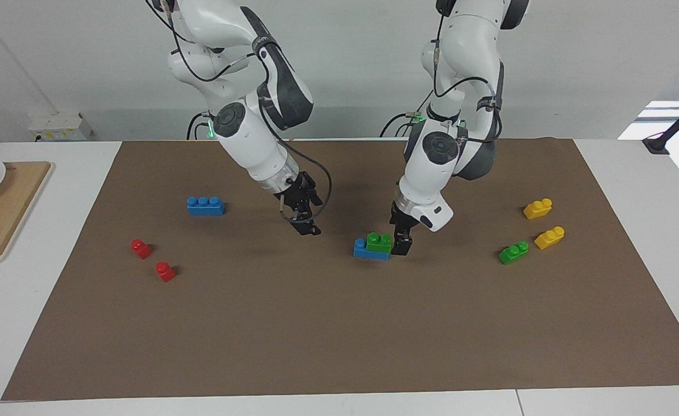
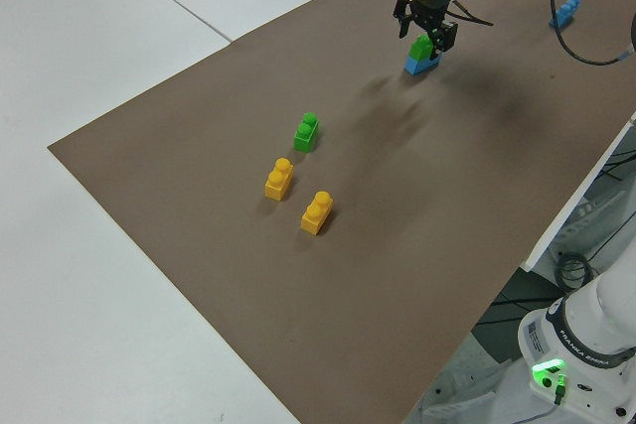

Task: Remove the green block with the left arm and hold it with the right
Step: 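Grasp the green end with the left gripper while the right gripper approaches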

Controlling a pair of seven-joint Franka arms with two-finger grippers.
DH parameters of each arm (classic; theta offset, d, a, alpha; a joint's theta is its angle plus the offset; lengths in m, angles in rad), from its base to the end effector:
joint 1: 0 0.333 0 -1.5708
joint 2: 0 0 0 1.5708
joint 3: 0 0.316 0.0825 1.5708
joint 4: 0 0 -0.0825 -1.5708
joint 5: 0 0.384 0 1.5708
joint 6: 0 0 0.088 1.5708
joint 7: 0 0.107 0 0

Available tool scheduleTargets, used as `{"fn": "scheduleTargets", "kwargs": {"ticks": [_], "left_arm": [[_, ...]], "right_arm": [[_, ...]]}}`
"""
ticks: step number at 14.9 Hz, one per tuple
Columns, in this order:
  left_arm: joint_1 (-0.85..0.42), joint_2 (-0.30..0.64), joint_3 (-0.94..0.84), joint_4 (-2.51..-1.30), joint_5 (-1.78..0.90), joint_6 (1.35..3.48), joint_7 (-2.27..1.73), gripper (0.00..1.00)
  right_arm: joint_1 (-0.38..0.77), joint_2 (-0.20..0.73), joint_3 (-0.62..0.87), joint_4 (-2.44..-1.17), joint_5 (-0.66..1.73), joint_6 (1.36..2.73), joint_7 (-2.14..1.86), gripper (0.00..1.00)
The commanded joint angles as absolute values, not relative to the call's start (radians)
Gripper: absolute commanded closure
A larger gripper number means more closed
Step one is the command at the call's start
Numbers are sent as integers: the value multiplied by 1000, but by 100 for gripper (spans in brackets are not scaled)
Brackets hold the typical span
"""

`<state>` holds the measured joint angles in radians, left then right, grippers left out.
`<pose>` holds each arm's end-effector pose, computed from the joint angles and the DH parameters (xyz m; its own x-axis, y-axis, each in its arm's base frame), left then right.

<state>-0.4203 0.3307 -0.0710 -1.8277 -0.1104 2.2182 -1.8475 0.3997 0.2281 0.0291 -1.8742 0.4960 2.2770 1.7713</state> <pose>0.5643 -0.3025 0.3601 0.1458 0.9813 -0.1255 0.9893 -0.1441 0.0225 0.5698 0.2721 0.4112 -0.0552 -0.9018 -0.4285 -0.9973 0.0703 -0.0195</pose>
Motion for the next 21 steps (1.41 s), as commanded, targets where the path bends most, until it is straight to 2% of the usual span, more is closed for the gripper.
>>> {"fn": "scheduleTargets", "kwargs": {"ticks": [1, 10, 21], "left_arm": [[-448, 359, -55, -1798, -117, 2234, -1871, 0], [-468, 394, -55, -1801, -117, 2292, -1893, 0], [-485, 402, -57, -1798, -117, 2310, -1942, 0]], "right_arm": [[429, 252, 26, -1876, 551, 2344, 1776, 5], [520, 363, 26, -1873, 552, 2520, 1776, 5], [525, 405, 26, -1848, 535, 2527, 1733, 4]]}}
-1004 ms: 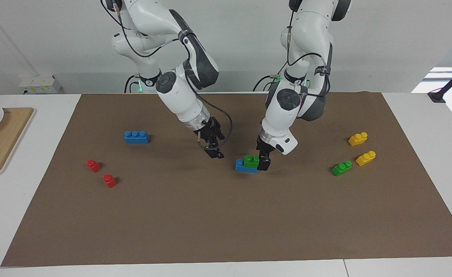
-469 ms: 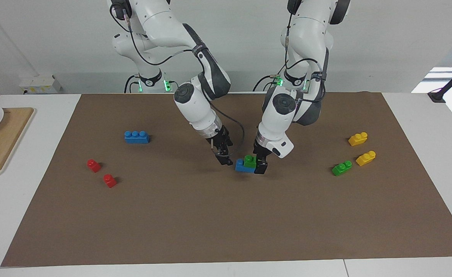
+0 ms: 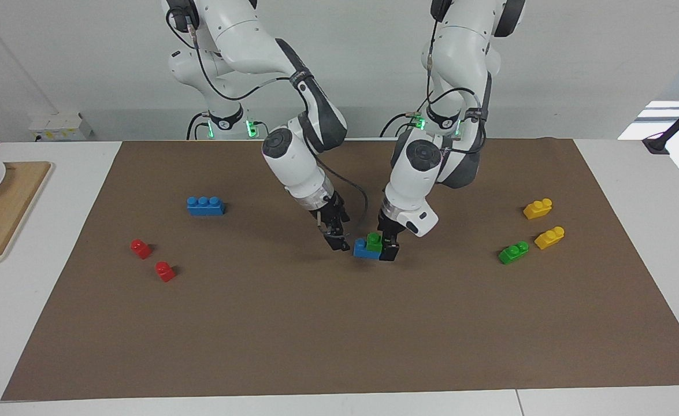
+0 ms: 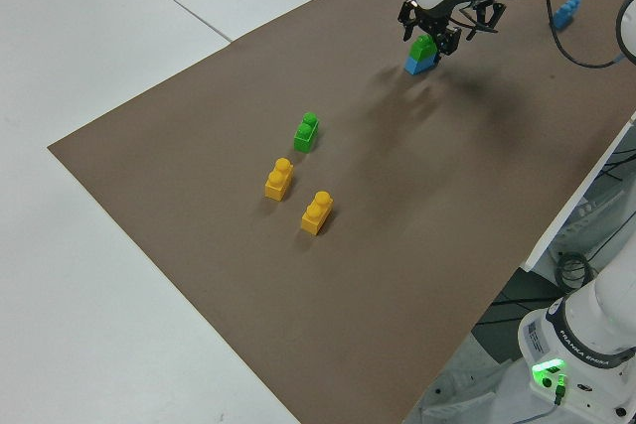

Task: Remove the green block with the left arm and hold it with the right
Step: 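Close the right gripper on the blue end while the left gripper holds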

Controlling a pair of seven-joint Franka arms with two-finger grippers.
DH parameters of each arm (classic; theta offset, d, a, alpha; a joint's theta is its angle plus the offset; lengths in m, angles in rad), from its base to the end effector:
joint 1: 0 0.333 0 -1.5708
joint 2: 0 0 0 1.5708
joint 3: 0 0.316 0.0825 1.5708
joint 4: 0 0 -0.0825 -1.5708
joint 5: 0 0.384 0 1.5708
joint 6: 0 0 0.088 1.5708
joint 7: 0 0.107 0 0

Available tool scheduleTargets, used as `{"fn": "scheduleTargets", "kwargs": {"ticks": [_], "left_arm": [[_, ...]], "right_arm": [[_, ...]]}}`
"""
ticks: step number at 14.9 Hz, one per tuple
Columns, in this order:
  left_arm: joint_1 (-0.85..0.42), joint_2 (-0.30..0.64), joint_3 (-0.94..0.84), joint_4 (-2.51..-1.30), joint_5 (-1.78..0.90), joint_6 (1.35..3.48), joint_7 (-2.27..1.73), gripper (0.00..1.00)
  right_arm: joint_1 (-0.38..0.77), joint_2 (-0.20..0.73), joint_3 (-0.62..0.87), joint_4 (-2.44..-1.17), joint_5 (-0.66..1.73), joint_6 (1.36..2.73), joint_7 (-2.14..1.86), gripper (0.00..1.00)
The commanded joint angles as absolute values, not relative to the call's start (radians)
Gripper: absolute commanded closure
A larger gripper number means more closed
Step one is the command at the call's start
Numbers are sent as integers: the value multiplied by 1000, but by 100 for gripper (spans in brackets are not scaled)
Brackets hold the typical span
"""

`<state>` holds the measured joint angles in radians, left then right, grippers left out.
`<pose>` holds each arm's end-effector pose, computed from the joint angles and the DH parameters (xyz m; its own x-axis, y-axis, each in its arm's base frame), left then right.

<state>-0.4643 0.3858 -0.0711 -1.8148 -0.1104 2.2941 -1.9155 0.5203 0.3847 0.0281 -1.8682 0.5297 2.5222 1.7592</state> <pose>0.5613 -0.3317 0.3377 0.1167 0.9834 -0.1389 0.9928 -0.1115 0.0447 0.5644 0.3375 0.3362 -0.0122 -0.9041 -0.4271 -0.9935 0.0592 -0.0969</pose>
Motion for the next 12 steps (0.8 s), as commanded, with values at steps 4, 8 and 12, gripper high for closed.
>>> {"fn": "scheduleTargets", "kwargs": {"ticks": [4, 8, 12], "left_arm": [[-494, 402, -55, -1801, -115, 2319, -1944, 0], [-492, 402, -54, -1809, -114, 2316, -1939, 0], [-491, 402, -54, -1812, -114, 2315, -1930, 0]], "right_arm": [[538, 448, 26, -1786, 534, 2508, 1735, 4], [557, 494, 26, -1770, 528, 2531, 1732, 4], [558, 512, 26, -1756, 529, 2546, 1730, 4]]}}
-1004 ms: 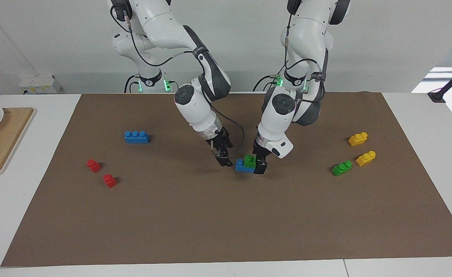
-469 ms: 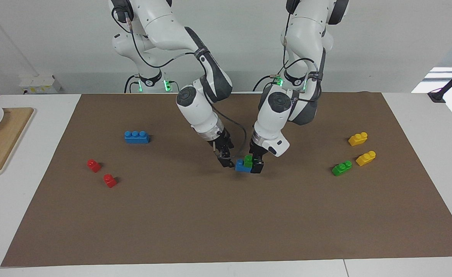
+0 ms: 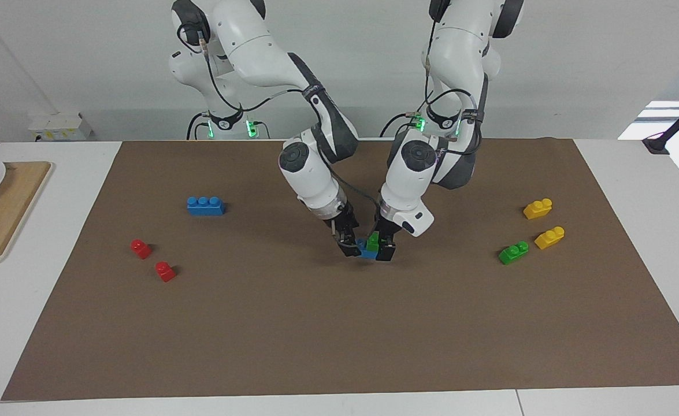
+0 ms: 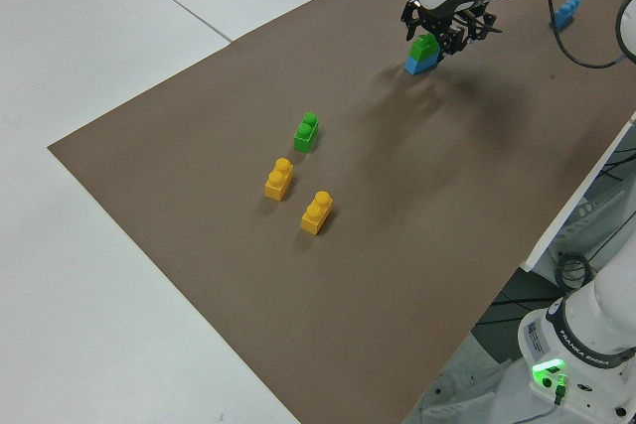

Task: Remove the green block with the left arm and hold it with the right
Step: 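Close the right gripper on the blue end while the left gripper holds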

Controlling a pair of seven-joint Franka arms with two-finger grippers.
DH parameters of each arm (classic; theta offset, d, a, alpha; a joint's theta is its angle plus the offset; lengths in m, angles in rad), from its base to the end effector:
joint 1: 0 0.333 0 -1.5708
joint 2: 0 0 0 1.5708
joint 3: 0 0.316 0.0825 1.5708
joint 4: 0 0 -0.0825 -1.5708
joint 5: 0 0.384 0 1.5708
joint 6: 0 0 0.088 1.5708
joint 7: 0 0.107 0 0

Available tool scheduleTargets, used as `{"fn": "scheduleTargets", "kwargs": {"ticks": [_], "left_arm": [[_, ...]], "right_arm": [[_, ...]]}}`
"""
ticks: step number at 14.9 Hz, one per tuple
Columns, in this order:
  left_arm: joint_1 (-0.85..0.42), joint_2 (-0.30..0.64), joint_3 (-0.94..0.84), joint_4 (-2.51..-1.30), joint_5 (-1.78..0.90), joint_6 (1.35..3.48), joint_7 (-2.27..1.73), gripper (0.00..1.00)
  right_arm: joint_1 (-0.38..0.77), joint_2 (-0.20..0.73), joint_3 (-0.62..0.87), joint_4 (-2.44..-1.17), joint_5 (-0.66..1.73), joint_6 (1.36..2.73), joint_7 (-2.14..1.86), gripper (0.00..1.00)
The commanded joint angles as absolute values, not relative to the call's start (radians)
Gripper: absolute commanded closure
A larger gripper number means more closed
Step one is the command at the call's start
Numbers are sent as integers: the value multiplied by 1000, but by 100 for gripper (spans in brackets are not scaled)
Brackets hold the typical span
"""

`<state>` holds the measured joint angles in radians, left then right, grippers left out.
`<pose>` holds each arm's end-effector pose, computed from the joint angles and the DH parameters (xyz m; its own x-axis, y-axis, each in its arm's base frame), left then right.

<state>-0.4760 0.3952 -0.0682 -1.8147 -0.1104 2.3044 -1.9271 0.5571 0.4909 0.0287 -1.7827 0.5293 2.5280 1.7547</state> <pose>0.5593 -0.3371 0.3325 0.1131 0.9839 -0.1387 0.9932 -0.1079 0.0443 0.5699 0.3696 0.3051 0.0175 -0.9075 -0.4197 -0.9961 0.0204 -0.0855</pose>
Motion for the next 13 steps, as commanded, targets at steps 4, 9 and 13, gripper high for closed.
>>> {"fn": "scheduleTargets", "kwargs": {"ticks": [4, 9, 13], "left_arm": [[-488, 397, -54, -1819, -112, 2304, -1915, 0], [-483, 383, -54, -1832, -110, 2301, -1904, 0], [-482, 380, -54, -1832, -110, 2299, -1901, 0]], "right_arm": [[561, 526, 26, -1772, 531, 2591, 1715, 5], [568, 532, 26, -1782, 531, 2612, 1715, 5], [568, 538, 26, -1787, 532, 2611, 1715, 5]]}}
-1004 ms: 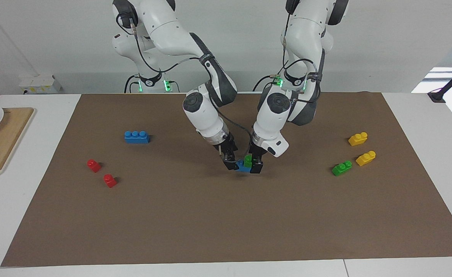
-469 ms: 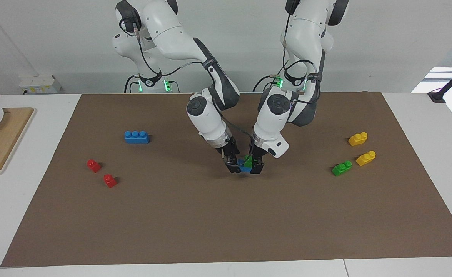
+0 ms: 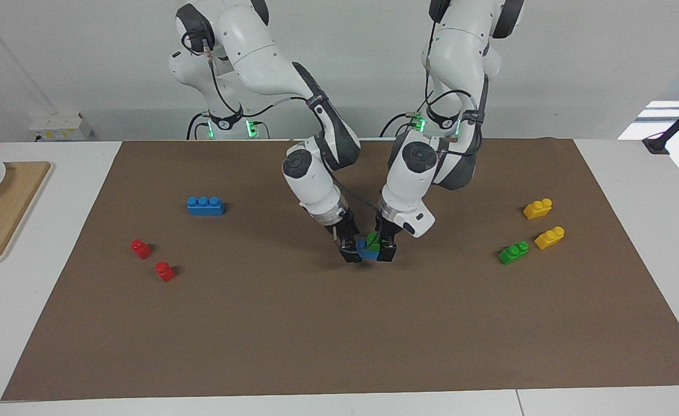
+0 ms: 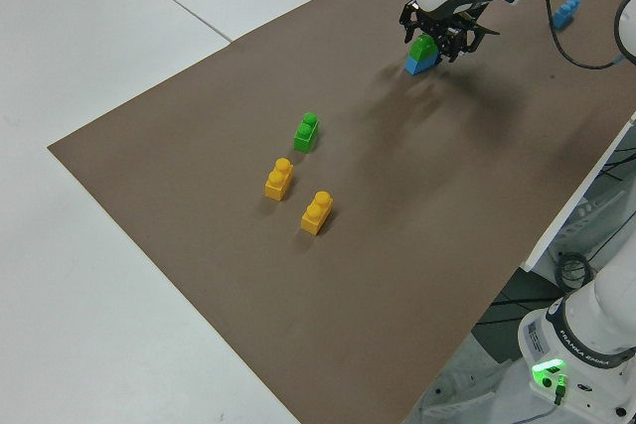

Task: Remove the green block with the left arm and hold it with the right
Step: 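Close the right gripper on the blue end while the left gripper holds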

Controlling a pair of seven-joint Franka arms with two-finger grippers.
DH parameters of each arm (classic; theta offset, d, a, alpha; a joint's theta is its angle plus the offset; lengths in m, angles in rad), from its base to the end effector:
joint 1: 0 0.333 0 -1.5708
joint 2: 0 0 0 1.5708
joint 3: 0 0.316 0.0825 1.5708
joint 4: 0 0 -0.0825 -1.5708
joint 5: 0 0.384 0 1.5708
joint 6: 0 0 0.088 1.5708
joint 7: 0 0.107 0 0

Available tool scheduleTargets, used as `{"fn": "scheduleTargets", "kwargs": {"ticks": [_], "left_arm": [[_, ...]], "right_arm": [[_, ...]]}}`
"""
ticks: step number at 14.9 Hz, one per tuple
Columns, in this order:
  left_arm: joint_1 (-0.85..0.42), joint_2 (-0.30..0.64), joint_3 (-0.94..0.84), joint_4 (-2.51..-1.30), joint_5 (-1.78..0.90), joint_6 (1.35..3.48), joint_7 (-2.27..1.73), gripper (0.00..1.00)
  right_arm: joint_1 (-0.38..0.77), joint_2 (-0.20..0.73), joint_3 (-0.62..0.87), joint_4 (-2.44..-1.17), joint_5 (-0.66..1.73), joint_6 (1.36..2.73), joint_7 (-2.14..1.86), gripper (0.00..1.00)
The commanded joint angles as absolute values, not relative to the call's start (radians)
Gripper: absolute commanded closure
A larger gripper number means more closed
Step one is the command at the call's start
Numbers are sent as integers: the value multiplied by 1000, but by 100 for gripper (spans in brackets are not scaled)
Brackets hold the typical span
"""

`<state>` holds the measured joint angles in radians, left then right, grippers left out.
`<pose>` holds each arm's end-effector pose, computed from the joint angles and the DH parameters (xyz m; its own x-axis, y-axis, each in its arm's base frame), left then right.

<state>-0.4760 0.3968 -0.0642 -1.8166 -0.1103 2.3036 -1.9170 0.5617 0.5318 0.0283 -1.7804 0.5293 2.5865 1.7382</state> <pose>0.5600 -0.3348 0.3305 0.1193 0.9836 -0.1352 0.9925 -0.1145 0.0423 0.5732 0.3702 0.2840 0.0252 -0.9121 -0.4093 -0.9934 0.0230 -0.1125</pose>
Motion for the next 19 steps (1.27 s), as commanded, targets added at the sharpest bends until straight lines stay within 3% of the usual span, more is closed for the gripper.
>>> {"fn": "scheduleTargets", "kwargs": {"ticks": [1, 4, 8, 11, 14, 16, 19], "left_arm": [[-483, 371, -54, -1836, -110, 2299, -1898, 0], [-482, 333, -54, -1873, -110, 2290, -1864, 0], [-483, 327, -55, -1887, -110, 2296, -1864, 0], [-485, 327, -54, -1888, -110, 2293, -1864, 8], [-483, 327, -54, -1887, -110, 2290, -1862, 12], [-483, 327, -54, -1878, -110, 2257, -1846, 15], [-483, 321, -54, -1875, -110, 2221, -1819, 30]], "right_arm": [[568, 538, 26, -1793, 531, 2612, 1715, 6], [566, 537, 26, -1804, 532, 2612, 1713, 8], [565, 535, 26, -1807, 532, 2612, 1712, 21], [561, 537, 26, -1807, 541, 2626, 1713, 52], [561, 537, 26, -1805, 548, 2629, 1715, 100], [557, 537, 26, -1802, 552, 2632, 1718, 100], [561, 537, 26, -1804, 592, 2641, 1721, 100]]}}
